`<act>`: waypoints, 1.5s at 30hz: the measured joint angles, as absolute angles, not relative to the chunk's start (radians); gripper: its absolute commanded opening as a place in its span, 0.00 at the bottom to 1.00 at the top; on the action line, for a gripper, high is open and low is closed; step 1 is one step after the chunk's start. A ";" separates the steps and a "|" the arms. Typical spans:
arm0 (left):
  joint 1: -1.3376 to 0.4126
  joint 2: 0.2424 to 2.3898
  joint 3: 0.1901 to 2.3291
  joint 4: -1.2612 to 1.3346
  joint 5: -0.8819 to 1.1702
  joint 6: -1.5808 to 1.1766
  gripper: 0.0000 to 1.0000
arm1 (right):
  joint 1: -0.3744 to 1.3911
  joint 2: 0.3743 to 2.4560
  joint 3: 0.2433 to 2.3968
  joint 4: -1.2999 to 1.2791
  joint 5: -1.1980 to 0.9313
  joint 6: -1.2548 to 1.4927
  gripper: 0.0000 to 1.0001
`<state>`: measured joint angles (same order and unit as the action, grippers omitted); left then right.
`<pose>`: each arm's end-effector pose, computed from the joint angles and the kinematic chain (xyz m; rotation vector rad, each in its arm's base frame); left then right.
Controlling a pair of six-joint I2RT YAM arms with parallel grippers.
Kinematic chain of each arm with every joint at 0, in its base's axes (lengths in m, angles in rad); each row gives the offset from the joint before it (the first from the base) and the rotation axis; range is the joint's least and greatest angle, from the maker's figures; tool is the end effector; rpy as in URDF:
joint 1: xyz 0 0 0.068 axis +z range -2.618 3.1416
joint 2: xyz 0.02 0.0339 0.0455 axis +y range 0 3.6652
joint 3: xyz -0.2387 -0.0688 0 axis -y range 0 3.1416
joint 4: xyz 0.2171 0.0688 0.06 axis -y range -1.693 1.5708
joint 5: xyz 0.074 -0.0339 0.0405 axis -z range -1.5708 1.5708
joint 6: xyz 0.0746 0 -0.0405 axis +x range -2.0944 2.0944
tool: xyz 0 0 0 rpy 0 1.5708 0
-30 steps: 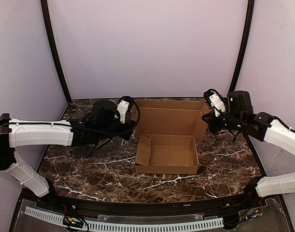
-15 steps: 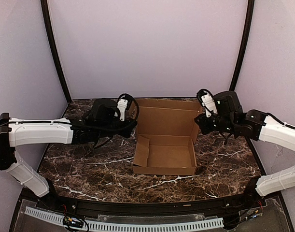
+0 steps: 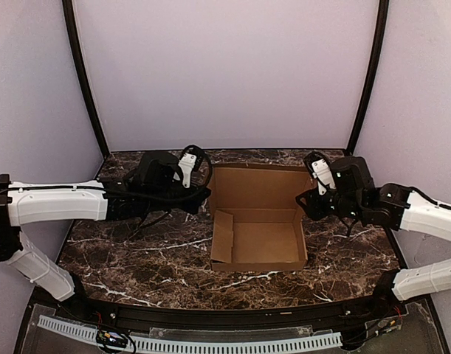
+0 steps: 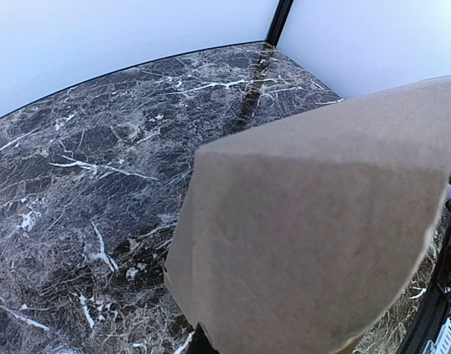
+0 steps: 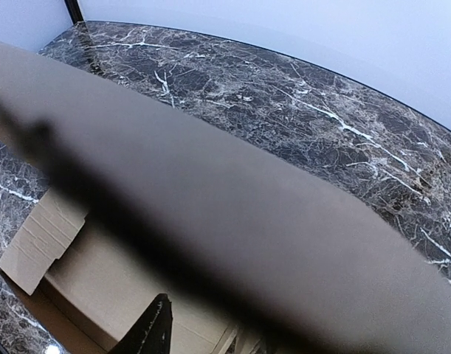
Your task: Fold the paper box
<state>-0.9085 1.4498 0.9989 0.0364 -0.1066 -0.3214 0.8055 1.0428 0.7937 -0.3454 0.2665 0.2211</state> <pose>0.2205 -0.2698 0.2502 0.5244 1.9810 -0.6817 0.1845 0.1637 0.2426 -0.4733 2.1052 0.3099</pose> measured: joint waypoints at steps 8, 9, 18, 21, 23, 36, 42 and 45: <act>-0.911 1.438 0.999 0.013 -0.087 -0.323 0.01 | 0.807 1.027 0.772 -0.338 0.294 0.255 0.06; -0.912 1.438 0.999 0.012 -0.086 -0.325 0.01 | 0.807 1.027 0.772 -0.338 0.298 0.255 0.03; -0.911 1.446 1.041 -0.036 -0.064 -0.389 0.01 | 0.807 1.039 0.771 -0.342 0.362 0.276 0.00; -0.911 1.474 1.077 -0.054 -0.047 -0.432 0.01 | 0.815 1.045 0.771 -0.337 0.377 0.283 0.00; -0.910 1.499 1.093 -0.054 -0.031 -0.466 0.01 | 0.827 1.048 0.771 -0.336 0.389 0.289 0.00; -0.900 1.551 1.110 -0.009 0.001 -0.547 0.01 | 0.888 1.058 0.762 -0.332 0.469 0.324 0.00; -0.934 1.517 1.014 0.006 -0.020 -0.500 0.01 | 0.935 1.056 0.718 -0.339 0.479 0.359 0.00; -0.966 1.494 0.958 0.027 -0.033 -0.481 0.01 | 0.961 1.039 0.694 -0.325 0.505 0.384 0.00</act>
